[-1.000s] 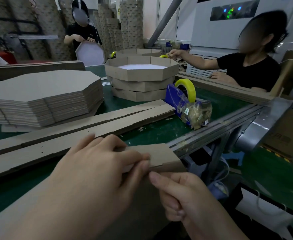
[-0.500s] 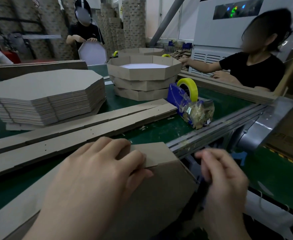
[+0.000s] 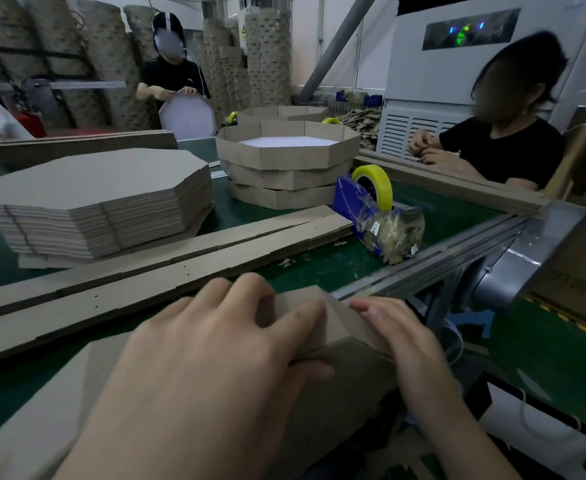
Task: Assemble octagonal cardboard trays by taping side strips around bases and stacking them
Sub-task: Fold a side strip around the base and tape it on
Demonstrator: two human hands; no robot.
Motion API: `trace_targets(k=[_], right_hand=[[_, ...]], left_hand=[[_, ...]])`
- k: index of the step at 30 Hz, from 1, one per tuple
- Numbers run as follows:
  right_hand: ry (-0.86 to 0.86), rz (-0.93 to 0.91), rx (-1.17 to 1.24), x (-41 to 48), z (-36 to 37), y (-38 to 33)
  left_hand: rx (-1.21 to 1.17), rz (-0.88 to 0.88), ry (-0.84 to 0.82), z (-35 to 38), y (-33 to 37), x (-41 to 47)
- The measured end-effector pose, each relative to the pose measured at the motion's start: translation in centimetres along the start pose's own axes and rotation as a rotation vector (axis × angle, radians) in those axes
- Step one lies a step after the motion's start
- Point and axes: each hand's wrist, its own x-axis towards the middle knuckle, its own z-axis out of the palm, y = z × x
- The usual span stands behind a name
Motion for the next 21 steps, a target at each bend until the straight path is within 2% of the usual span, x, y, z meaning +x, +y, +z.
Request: trace_targets(k=[3,9,14,18,21], right_hand=[[-0.008,0.061,0.089,1.1,-1.5,-0.2],[0.034,-0.124,-0.031,1.8,-0.1,-0.8],[-0.041,-0.207,-0.145,1.3,2.2,-1.3],[-0.192,-0.035,0.002,2.3,1.3,-2.2],[-0.237,0.069,0.098,3.2,0.5,-2.4]], left_hand=[[-0.13,-0.051,0.077,-0.3,-0.9,-0.8],[-0.318,-0.104,-0.021,0.5,-3.0,-1.9],[-0.193,-0.03,-0.122,0.9,-2.2,-0.2],[-0.198,-0.019,-0.106,1.1,-1.9,0.4],[-0.219,-0.003,-0.076,1.5,-2.0,0.3]])
